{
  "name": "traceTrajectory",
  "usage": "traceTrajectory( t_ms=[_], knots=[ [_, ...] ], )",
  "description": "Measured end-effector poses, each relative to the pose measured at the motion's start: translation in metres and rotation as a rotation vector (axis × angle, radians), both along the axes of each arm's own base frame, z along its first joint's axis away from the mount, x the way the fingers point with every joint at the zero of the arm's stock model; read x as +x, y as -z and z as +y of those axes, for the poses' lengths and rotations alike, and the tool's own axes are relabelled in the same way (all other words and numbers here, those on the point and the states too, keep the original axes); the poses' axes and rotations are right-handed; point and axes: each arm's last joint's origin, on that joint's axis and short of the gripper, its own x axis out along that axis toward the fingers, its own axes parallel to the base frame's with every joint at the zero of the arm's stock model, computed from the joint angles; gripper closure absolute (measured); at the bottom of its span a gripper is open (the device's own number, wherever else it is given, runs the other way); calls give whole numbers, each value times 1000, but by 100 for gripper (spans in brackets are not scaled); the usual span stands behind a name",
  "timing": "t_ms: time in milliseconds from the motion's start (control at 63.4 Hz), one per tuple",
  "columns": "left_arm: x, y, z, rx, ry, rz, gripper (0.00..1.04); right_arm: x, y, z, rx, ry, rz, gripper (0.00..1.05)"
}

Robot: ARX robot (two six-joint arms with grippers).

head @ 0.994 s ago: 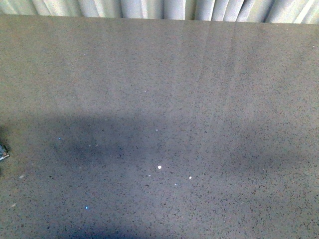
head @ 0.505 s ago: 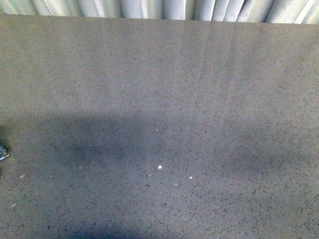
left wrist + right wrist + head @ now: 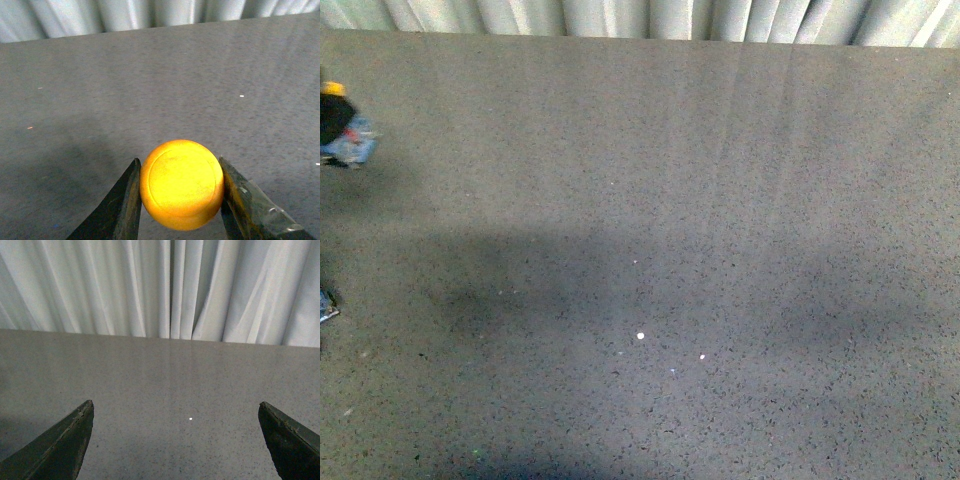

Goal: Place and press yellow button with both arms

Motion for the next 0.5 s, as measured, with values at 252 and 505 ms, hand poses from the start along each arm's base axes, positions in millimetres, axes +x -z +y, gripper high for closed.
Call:
traceTrajectory(
  t_ms=[252,505],
  knots=[
    [25,22,-58,-10,117,44,70,0,0,0,0,0,0,9],
    [48,45,-97,5,159,43,70,0,0,0,0,0,0,9]
  ],
)
